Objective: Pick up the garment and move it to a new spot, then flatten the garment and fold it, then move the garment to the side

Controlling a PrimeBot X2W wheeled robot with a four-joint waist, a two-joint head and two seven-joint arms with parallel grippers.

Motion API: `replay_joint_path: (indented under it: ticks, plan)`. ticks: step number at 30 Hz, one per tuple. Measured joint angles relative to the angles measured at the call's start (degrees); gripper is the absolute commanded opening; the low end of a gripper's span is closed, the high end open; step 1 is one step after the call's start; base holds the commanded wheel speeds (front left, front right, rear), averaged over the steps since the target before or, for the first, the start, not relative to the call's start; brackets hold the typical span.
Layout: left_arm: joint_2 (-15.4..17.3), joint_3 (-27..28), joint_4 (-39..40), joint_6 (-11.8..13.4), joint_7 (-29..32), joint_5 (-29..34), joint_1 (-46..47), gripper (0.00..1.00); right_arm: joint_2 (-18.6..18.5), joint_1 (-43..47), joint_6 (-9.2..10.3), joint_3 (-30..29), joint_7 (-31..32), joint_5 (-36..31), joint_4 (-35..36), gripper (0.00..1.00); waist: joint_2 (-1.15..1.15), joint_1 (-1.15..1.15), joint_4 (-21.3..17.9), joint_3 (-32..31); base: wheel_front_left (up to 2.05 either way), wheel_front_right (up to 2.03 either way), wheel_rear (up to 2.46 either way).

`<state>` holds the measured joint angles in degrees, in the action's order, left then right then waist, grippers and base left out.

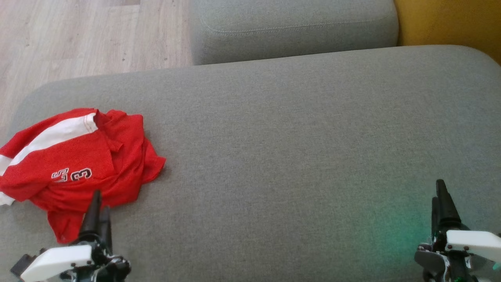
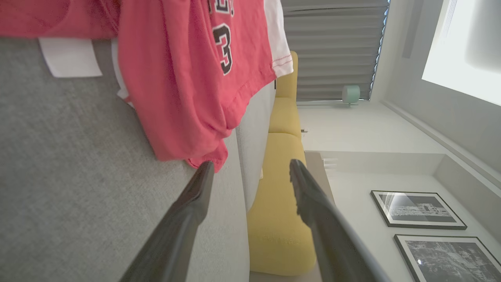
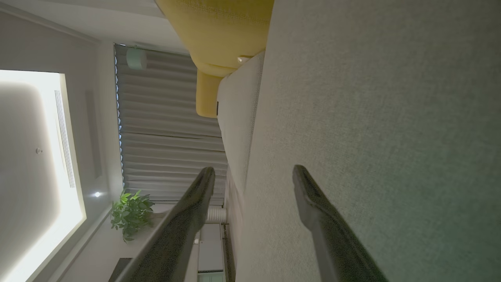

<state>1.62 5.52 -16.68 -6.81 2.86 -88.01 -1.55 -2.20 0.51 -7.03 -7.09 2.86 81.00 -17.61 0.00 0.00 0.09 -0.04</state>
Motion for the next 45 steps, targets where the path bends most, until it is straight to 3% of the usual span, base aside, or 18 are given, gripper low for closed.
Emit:
replay_joint_path:
  ticks: [12, 18, 22, 27, 45]
  plan:
    - [0.0, 1.5, 4.3, 0.0, -1.6, 5.6, 0.7, 1.00, 0.0, -0.1, 0.00, 0.5, -1.5, -10.7, 3.7, 1.00, 0.00, 0.00, 0.1, 0.1, 0.00, 0.00, 0.00]
    - [0.0, 1.6, 8.3, 2.2, -2.5, 11.3, 0.7, 1.00, 0.0, -0.2, 0.00, 1.0, -2.5, -17.8, 6.1, 1.00, 0.00, 0.00, 0.1, 0.1, 0.00, 0.00, 0.00]
    - [0.0, -0.1, 10.8, 3.9, -3.1, 14.9, 0.7, 1.00, 0.0, -0.2, 0.00, 2.1, -3.2, -22.4, 7.6, 1.00, 0.00, 0.00, 0.1, 0.1, 0.00, 0.00, 0.00]
    - [0.1, -3.3, 13.0, 4.3, -4.1, 22.1, 0.6, 1.00, 0.0, -0.2, 0.00, 3.3, -4.2, -28.4, 9.4, 1.00, 0.00, 0.00, 0.0, 0.2, 0.00, 0.00, 0.00]
    - [0.4, -12.5, 15.0, 9.0, -7.1, 44.0, 0.5, 1.00, 0.0, -0.2, 0.00, 4.4, -7.2, -45.5, 10.9, 1.00, 0.00, 0.00, 0.0, -0.1, 0.00, 0.00, 0.00]
